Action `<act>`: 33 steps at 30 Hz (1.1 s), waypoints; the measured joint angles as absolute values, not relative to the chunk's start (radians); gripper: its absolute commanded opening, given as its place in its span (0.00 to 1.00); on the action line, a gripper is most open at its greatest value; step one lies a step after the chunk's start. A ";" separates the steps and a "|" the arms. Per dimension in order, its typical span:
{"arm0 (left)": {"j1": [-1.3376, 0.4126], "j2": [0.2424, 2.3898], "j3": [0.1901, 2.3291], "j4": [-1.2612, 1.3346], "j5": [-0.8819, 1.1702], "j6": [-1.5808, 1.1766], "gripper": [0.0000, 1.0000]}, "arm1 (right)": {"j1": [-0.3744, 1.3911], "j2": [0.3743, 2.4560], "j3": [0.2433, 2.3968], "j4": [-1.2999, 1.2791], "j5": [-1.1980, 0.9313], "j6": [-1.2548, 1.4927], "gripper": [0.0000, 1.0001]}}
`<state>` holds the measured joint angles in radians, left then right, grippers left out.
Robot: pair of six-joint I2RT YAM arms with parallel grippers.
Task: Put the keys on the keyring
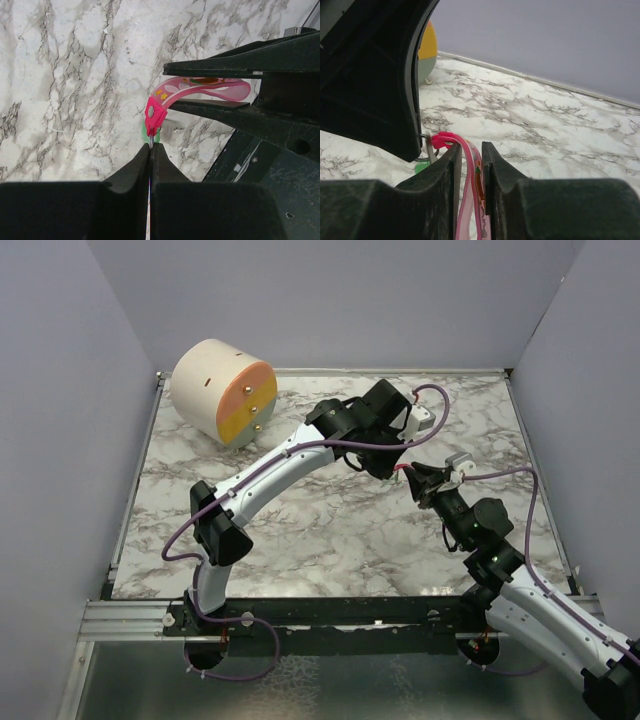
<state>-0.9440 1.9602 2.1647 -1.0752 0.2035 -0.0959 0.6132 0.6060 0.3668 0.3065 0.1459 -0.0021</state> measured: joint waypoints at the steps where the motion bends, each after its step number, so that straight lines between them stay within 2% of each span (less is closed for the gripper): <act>1: -0.944 1.960 2.165 -1.079 0.204 -0.095 0.00 | 0.613 0.609 0.367 0.307 0.146 -0.001 0.25; 19: -0.914 1.960 2.165 -1.142 0.167 -0.061 0.00 | 0.613 0.598 0.384 0.283 0.245 0.015 0.28; 33: -0.913 1.961 2.163 -1.200 0.076 -0.029 0.00 | 0.613 0.571 0.385 0.280 0.295 0.028 0.35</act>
<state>-0.9134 1.9606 2.1632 -1.1999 0.0757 -0.0288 0.6132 0.5709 0.3847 0.2798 0.2947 0.0277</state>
